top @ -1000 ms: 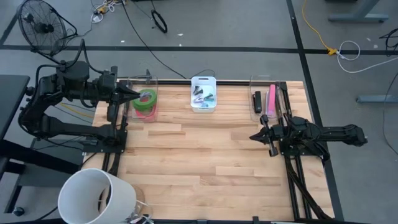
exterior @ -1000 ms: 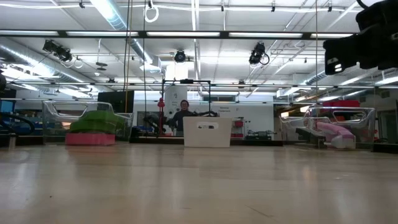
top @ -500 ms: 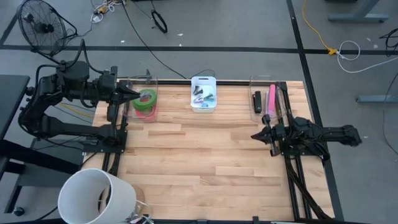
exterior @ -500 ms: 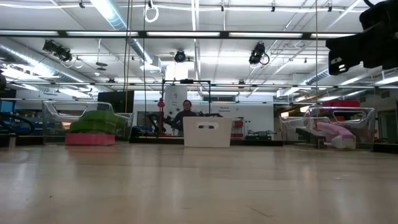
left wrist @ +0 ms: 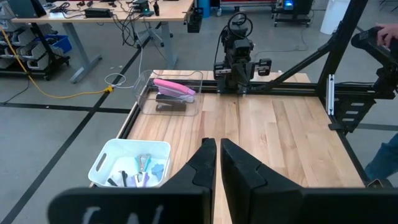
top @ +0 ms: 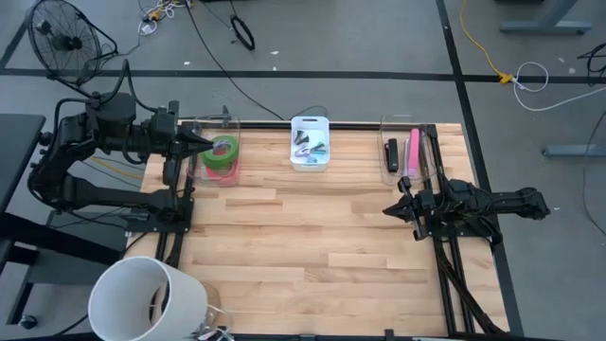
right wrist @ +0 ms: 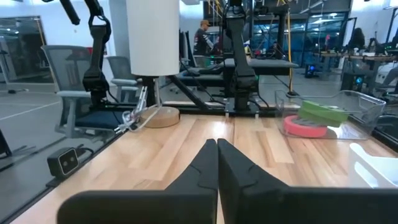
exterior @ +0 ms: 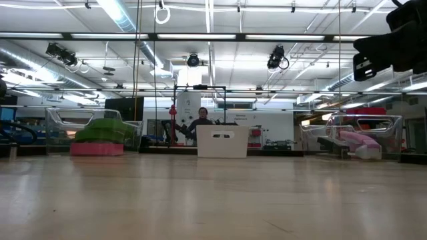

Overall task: Pick and place Stapler, Stapler remover, tape
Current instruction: Return to Home Position

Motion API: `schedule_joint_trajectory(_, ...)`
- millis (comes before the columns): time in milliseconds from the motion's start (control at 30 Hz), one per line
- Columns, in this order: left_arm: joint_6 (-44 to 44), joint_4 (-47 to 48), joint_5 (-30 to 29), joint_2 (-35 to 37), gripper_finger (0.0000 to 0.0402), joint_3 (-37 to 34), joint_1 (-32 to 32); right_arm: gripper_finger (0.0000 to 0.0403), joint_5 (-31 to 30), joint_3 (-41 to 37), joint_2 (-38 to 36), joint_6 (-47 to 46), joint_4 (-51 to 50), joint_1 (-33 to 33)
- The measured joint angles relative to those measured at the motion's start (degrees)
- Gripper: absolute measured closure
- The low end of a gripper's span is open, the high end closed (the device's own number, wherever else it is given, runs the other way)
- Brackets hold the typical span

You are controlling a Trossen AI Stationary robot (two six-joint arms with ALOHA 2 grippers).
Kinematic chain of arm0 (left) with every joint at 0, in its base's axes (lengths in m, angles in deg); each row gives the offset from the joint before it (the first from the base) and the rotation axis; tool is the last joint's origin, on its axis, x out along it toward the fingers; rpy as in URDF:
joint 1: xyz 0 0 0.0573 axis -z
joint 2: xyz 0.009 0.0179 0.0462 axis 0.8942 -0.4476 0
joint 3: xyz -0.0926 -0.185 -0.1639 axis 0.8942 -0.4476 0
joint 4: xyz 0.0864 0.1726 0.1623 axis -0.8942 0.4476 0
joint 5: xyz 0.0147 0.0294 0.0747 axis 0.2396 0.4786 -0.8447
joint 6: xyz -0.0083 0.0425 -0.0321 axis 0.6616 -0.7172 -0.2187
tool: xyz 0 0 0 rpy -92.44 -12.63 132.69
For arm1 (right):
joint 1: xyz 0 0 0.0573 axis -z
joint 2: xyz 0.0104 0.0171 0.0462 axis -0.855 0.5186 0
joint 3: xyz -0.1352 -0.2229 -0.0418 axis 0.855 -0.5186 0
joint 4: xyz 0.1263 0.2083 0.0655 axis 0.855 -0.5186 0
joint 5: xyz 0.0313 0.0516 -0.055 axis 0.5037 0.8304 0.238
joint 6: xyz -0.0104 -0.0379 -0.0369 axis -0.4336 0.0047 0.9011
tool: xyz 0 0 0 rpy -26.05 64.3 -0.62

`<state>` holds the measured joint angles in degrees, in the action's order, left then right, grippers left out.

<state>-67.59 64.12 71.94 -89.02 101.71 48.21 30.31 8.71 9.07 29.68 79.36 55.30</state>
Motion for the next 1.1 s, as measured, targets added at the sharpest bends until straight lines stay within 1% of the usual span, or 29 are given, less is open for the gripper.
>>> schedule_joint_trajectory(333,0.0,0.0,0.0,0.0,0.0374,0.0,0.0,0.0385,0.0,0.0,0.0,0.0,0.0,0.0)
schedule_joint_trajectory(1100,0.0,0.0,0.0,0.0,0.0374,0.0,0.0,0.0385,0.0,0.0,0.0,0.0,0.0,0.0)
